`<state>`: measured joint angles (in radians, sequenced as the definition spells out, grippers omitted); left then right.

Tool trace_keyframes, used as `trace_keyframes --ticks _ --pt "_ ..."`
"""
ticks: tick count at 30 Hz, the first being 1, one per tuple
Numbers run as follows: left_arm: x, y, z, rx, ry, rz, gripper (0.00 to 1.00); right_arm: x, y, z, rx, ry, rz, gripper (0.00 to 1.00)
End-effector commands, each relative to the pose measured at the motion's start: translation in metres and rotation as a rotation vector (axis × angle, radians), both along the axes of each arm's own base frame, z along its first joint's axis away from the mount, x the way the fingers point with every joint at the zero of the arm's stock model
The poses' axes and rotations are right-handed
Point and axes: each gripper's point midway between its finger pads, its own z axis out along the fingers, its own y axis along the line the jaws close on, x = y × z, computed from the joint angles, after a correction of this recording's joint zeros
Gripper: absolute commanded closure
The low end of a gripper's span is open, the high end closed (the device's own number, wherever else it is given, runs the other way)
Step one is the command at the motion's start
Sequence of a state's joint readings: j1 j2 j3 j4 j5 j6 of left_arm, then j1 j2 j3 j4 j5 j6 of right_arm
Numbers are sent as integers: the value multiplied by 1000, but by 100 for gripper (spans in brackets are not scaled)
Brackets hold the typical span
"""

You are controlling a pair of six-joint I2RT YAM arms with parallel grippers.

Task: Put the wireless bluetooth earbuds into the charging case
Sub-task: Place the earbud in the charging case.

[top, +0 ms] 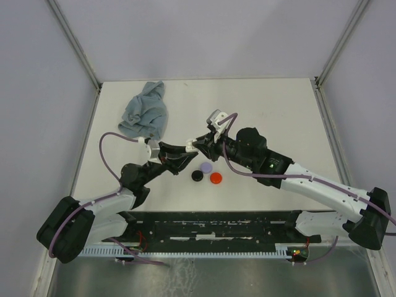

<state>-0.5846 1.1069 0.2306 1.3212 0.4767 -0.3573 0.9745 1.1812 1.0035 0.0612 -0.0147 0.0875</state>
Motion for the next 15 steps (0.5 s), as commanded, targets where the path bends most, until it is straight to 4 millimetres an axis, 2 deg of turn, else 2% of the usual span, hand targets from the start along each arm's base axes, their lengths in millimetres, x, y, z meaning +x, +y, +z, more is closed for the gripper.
trace_keyframes --ticks 1,15 --pt "-5 1 34 -87 -56 -26 97 -7 11 14 54 -38 58 79" --pt "0 5 40 -145 2 -9 97 -21 8 8 78 -65 120 76"
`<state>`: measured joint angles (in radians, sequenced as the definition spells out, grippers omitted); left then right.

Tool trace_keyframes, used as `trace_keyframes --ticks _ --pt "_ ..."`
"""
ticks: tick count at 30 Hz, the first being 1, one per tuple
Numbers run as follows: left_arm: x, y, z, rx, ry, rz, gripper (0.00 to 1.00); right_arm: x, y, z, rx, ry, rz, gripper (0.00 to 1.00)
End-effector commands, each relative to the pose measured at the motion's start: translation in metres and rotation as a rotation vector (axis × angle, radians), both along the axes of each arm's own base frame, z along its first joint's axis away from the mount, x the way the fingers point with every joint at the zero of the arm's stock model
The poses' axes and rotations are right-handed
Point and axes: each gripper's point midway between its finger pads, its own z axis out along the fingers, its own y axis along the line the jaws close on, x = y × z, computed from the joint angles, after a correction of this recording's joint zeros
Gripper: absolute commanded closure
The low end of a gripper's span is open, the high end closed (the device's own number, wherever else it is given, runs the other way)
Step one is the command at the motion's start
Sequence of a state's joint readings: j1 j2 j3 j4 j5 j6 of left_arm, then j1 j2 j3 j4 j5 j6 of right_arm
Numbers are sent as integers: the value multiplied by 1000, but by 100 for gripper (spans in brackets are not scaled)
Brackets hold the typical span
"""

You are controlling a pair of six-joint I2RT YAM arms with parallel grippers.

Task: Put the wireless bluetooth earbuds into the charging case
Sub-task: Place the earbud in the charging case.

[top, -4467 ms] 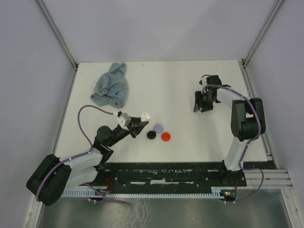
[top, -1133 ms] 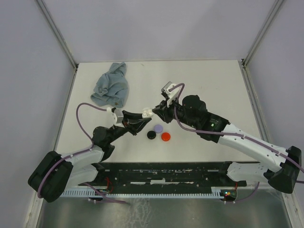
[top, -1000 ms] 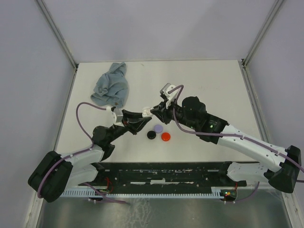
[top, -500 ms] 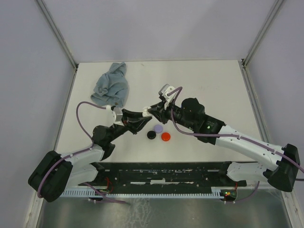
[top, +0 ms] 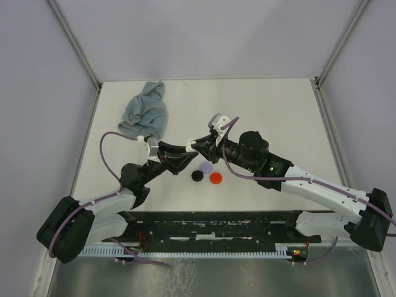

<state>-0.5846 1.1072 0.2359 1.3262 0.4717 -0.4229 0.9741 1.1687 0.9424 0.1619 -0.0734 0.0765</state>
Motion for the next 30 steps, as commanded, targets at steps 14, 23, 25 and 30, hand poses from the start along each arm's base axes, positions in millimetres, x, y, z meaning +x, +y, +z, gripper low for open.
trace_keyframes --ticks 14,23,25,30 --pt "-5 5 40 -108 -75 -8 97 -16 3 -3 1 -32 87 69" --pt "-4 5 33 -70 -91 8 97 -11 -10 9 13 -38 23 49" --pt "-3 4 30 -58 -88 14 97 -10 -12 15 22 -38 7 45" --pt "-2 4 28 -42 -98 20 97 -1 -16 28 35 -27 -53 39"
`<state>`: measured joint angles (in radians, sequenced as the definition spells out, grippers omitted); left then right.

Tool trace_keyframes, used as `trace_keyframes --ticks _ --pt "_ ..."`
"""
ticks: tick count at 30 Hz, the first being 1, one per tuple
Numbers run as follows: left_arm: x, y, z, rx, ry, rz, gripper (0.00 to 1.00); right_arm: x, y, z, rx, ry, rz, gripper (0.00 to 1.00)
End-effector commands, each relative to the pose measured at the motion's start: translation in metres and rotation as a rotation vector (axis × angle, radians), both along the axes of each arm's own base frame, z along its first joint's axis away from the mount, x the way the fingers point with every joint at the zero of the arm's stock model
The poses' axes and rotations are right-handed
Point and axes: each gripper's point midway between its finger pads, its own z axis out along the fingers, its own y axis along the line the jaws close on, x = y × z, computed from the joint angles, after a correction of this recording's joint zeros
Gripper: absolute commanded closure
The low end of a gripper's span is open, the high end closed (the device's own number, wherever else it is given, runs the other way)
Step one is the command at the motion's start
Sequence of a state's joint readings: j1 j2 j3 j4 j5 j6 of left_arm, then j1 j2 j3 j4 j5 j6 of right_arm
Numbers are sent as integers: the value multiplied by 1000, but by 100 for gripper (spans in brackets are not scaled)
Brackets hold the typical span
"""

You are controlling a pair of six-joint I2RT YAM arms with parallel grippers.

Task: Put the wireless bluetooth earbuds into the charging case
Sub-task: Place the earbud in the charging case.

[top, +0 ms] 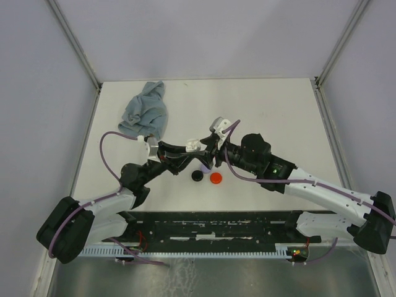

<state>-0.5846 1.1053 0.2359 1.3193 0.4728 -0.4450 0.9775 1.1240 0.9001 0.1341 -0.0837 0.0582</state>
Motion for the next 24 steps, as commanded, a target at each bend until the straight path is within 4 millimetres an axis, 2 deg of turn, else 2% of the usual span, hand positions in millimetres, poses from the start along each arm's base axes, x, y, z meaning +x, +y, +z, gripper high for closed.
trace_keyframes --ticks 1,6,14,24 --pt "-1 4 28 -35 -119 29 97 10 -8 38 60 -25 -80 38" --pt "-3 3 28 -30 -125 16 97 23 -17 32 30 -25 -165 36" --pt "-5 3 26 -21 -136 7 97 29 -36 18 -31 -23 -214 35" --pt "-8 -7 11 74 -176 -41 97 21 -46 13 -85 63 22 32"
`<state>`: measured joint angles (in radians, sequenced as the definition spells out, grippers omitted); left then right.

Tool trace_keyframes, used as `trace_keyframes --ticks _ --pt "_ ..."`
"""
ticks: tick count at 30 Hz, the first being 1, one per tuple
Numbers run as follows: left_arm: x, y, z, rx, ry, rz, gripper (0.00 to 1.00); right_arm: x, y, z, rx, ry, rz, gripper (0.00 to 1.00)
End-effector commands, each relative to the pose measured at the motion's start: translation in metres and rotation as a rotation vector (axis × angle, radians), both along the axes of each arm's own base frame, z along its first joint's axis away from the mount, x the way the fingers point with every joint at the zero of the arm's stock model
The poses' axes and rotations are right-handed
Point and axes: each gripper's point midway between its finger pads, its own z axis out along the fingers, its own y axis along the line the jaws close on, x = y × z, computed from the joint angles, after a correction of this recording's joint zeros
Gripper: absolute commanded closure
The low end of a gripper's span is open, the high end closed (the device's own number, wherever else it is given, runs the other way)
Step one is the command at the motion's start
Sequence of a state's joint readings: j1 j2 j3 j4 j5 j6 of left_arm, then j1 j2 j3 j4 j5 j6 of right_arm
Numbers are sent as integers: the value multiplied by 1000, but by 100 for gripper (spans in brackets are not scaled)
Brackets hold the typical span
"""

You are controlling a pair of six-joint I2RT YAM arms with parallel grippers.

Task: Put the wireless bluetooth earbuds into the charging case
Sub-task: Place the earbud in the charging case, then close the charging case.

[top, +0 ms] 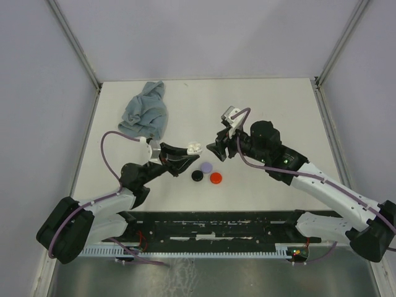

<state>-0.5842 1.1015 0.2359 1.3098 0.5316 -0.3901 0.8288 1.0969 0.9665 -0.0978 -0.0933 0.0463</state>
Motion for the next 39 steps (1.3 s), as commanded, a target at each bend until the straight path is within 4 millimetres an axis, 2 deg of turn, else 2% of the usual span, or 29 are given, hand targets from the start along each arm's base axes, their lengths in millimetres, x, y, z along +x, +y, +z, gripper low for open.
trace_keyframes --ticks 1,5,9,16,24,35,39 --pt "-1 -6 13 42 -126 -19 97 -18 3 27 33 -5 205 32" --pt "2 -13 7 95 -144 -45 97 -28 1 27 2 -12 320 26" --pt "1 -22 5 130 -167 -101 97 -39 7 22 -33 2 435 24" --pt "-3 -34 5 165 -207 -192 97 -46 15 18 -67 13 540 24" --pt "5 -41 3 171 -182 -204 97 -51 19 8 -81 53 600 27" --pt "35 -41 -28 209 24 -96 97 -55 7 4 -120 54 569 30" --pt "44 -36 -38 210 136 -42 97 -41 -2 -2 -148 56 451 29"
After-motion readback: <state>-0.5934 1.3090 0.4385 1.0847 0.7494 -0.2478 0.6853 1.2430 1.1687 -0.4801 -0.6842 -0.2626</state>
